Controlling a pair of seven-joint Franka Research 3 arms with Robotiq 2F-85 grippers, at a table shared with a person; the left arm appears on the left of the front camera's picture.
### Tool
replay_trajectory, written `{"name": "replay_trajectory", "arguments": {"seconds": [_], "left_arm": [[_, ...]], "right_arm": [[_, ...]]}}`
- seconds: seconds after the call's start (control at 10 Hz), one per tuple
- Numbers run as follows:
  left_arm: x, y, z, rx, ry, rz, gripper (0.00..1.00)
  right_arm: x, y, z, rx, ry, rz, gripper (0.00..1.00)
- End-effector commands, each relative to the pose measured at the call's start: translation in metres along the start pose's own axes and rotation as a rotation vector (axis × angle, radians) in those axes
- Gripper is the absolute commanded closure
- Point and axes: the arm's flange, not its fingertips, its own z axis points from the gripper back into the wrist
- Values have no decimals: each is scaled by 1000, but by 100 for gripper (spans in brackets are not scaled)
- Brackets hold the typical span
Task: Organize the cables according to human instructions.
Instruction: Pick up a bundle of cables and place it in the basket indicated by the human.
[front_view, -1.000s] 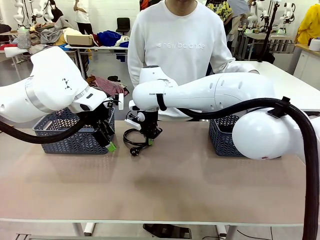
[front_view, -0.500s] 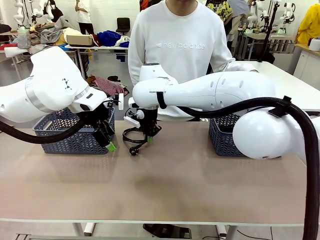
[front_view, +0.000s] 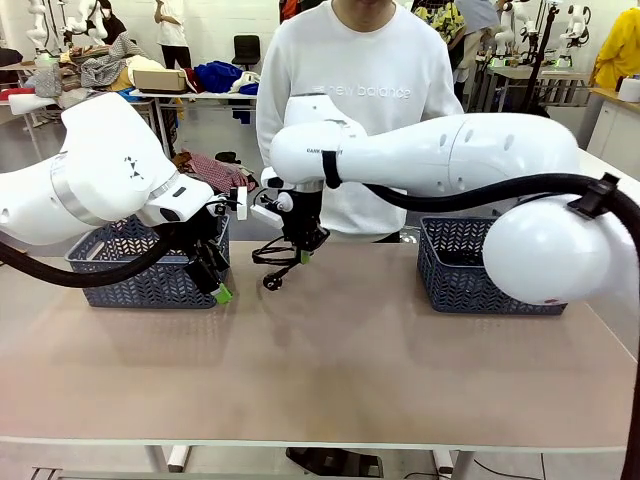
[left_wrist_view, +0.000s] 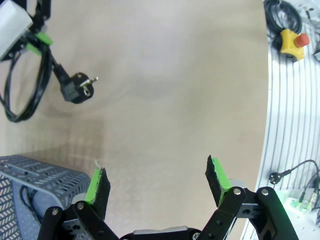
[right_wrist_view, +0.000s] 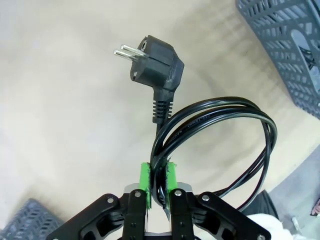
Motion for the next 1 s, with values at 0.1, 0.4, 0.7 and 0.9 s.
{"name": "replay_trajectory", "arguments": {"seconds": [0.1,0.4,0.7,0.9], "left_arm": [[-2,0,1,6,-10,13,0],[-2,0,1,6,-10,13,0],[-2,0,1,6,-10,13,0],[-2,0,1,6,-10,13,0]], "right_arm": [[-2,47,32,15,-3,-102,100],[-17,88,60,-1,28,-218,100],[-33,122,79,-23,60,-333,100],[-48,142,91,-51,85,-422,100]]}}
